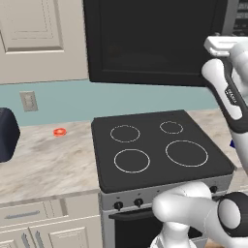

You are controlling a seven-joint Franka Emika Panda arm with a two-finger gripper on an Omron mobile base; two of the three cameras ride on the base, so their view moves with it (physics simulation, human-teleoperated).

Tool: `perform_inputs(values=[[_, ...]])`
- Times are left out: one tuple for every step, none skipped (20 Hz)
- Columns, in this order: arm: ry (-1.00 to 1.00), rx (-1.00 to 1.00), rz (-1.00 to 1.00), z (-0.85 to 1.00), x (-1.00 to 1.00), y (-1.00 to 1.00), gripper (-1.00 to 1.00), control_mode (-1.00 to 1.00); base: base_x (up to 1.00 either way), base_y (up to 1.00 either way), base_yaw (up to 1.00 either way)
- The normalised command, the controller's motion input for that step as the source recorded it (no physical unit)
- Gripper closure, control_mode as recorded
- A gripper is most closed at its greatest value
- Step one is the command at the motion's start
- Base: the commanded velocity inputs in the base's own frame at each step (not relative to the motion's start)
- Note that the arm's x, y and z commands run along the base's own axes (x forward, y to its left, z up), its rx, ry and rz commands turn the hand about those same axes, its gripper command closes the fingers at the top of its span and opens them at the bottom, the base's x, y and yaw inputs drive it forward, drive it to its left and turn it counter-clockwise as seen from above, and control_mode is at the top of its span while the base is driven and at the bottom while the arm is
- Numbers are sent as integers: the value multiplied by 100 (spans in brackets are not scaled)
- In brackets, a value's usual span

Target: Open the microwave door.

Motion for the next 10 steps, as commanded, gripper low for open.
perform_inputs(values=[[0,0,-6,88,-100,-1,100,-100,0,0,0],[0,0,-6,83,-100,-1,100,-100,0,0,0],[2,0,-6,81,-100,0,100,-100,0,0,0],[2,0,-6,82,-100,0,100,-100,0,0,0],[4,0,-7,84,-100,0,100,-100,0,0,0],[4,0,-7,84,-100,0,100,-100,0,0,0],[4,0,-7,82,-100,0,100,-100,0,0,0],[5,0,-7,80,-100,0,100,-100,0,0,0],[5,0,-7,77,-100,0,100,-100,0,0,0],[5,0,-7,78,-100,0,100,-100,0,0,0]])
